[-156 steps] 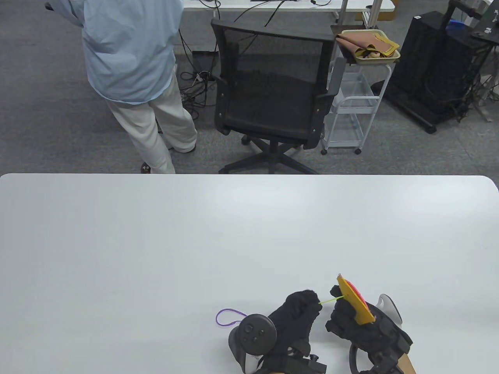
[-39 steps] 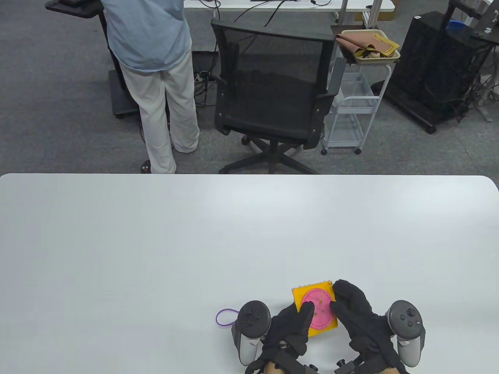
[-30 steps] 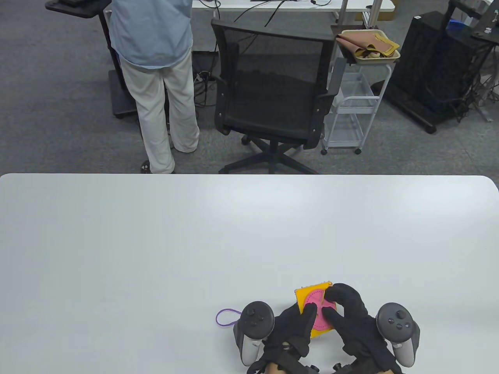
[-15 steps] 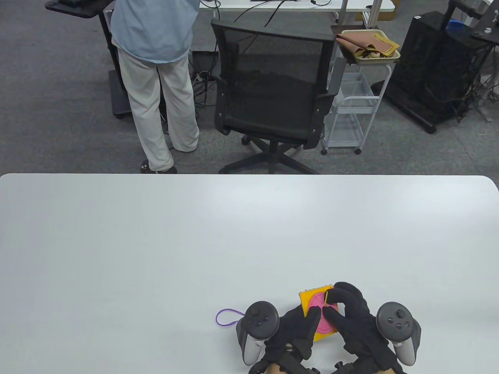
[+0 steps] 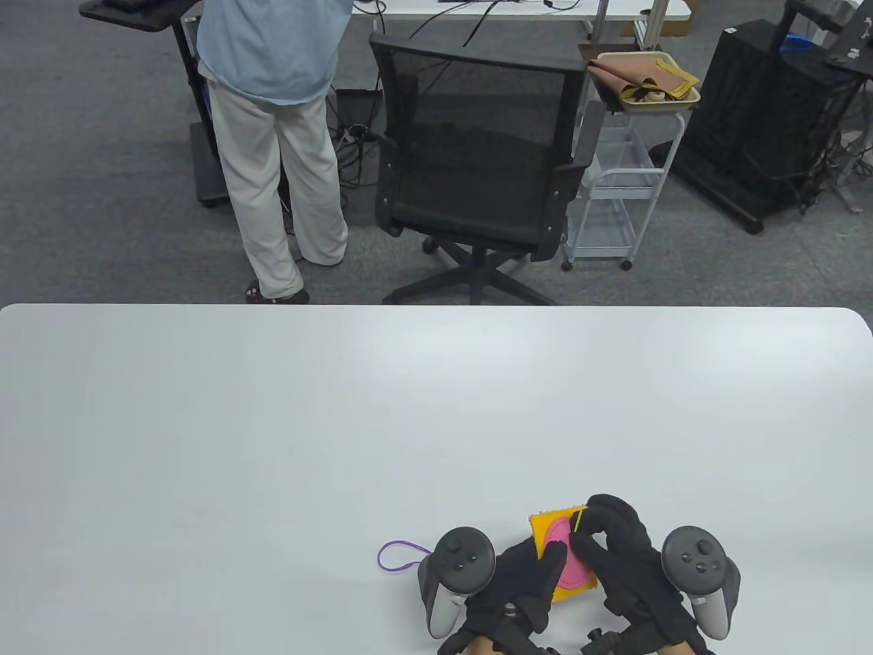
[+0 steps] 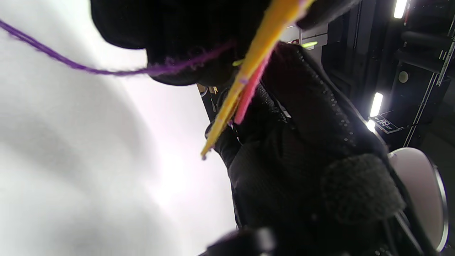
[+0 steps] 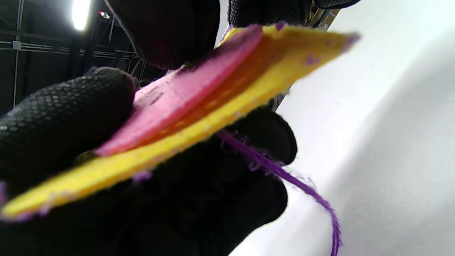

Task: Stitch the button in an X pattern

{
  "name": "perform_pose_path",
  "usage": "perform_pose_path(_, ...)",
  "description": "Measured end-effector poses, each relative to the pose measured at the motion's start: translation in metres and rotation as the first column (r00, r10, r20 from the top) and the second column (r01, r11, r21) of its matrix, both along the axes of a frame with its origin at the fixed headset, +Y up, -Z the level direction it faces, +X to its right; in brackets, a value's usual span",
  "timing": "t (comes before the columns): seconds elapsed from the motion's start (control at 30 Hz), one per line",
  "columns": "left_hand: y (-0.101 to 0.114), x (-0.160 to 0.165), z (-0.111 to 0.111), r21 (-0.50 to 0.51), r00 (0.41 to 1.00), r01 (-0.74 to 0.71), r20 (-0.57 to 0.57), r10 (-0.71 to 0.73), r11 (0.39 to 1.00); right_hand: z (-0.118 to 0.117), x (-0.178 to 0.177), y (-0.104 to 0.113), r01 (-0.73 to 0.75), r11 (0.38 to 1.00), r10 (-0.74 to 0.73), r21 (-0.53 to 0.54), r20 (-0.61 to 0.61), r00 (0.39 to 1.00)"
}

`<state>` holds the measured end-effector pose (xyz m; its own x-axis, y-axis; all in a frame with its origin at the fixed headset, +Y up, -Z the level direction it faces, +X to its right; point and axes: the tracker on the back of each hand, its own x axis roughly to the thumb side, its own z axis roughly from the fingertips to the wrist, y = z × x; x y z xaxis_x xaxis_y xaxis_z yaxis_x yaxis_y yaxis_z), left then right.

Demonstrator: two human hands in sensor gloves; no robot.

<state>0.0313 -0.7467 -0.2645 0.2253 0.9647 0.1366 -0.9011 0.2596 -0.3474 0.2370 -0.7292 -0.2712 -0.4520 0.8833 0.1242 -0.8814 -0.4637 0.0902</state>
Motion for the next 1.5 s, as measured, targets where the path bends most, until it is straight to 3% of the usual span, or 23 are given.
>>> perform_pose_path(0.37,-0.001,0.001,-0.001,-0.001,1.0,0.021,0.003,-0.021,1.0,0.0,0.001,0.001,0.013,1.0,-0.013,-0.007,0.008,1.0)
perform_pose_path(0.67,-0.002,-0.004,-0.002,-0.012,0.999,0.038,-0.029,-0.039,0.999,-0.001,0.014,0.006,0.137,0.991,-0.137,0.002,0.056,0.989)
perform_pose_path(0.8,-0.001,-0.013,-0.004,0.003,0.993,0.079,-0.083,-0.078,0.997,-0.003,0.034,0.013,0.263,0.965,-0.263,0.005,0.105,0.959)
perform_pose_path(1.07,0.002,-0.035,-0.007,0.009,0.986,0.013,-0.167,-0.011,1.0,-0.008,0.073,0.015,0.424,0.906,-0.417,0.01,0.204,0.886)
perform_pose_path(1.5,0.008,-0.073,-0.005,0.053,0.946,-0.064,-0.315,0.077,0.997,-0.01,0.109,0.009,0.54,0.841,-0.519,0.01,0.296,0.802)
